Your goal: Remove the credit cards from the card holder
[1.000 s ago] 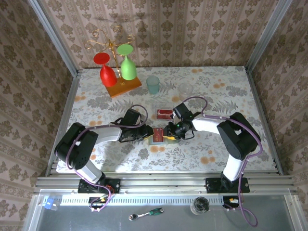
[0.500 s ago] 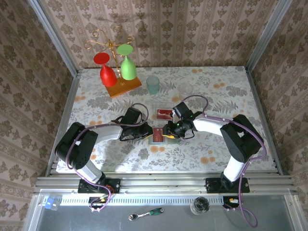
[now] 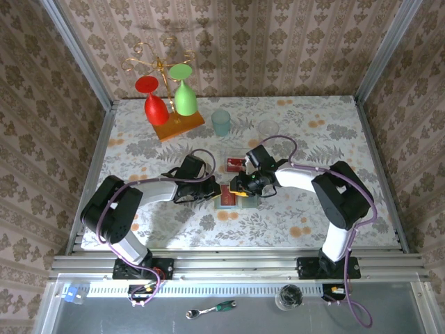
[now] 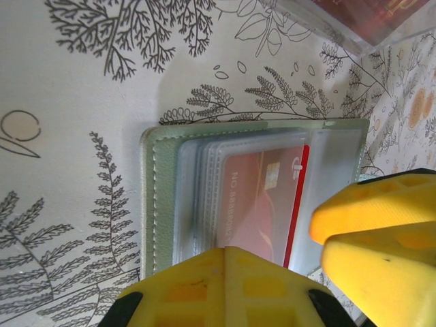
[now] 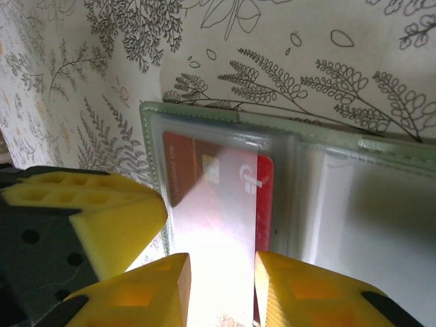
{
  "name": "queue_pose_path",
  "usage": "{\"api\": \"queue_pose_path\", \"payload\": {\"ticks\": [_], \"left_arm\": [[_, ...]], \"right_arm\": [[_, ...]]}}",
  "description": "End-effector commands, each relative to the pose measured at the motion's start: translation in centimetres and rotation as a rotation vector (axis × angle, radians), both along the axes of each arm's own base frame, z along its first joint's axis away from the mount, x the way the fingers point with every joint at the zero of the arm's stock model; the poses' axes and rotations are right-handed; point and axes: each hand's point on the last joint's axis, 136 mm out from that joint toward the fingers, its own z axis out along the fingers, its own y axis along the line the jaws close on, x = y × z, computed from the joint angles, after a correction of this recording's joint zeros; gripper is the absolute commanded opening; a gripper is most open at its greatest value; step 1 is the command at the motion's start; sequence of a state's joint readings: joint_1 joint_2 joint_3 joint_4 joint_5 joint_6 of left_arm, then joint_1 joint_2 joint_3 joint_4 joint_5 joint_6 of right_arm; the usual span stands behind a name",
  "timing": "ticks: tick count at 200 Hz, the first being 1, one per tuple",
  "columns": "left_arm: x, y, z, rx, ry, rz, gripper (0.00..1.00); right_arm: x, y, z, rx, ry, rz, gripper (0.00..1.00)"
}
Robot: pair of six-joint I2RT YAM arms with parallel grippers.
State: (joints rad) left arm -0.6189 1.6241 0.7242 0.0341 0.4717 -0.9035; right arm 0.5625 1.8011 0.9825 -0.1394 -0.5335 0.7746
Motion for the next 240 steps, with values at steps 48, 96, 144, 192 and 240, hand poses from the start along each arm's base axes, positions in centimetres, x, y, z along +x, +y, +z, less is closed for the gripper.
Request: {"api": "queue_pose_path", "payload": {"ticks": [48, 96, 144, 192, 240], "left_arm": [[-0.6, 0.9, -1.5, 0.045, 0.029, -0.005, 0.0], [-0.8, 1.1, -1.7, 0.051, 0.036, -0.003, 0.0], [-0.9, 1.3, -2.0, 0.057, 0.041, -0.003, 0.0], [-0.9, 1.3, -2.0, 0.058, 0.044, 0.0, 0.0], [-0.6, 1.0, -1.2, 0.038, 0.028, -0.002, 0.0]], "right_arm": [[0.4, 1.4, 0.0, 0.046, 0.017, 0.015, 0.32], [0.1, 0.9, -1.1, 0.007, 0.039, 0.013, 0.3], [-0.2, -0.7, -1.7, -0.092, 0.022, 0.008, 0.31], [0.2, -1.1, -0.7, -0.111, -0.018, 0.006, 0.31], [0.4, -0.6, 0.7, -0.075, -0.051, 0.02, 0.31]]}}
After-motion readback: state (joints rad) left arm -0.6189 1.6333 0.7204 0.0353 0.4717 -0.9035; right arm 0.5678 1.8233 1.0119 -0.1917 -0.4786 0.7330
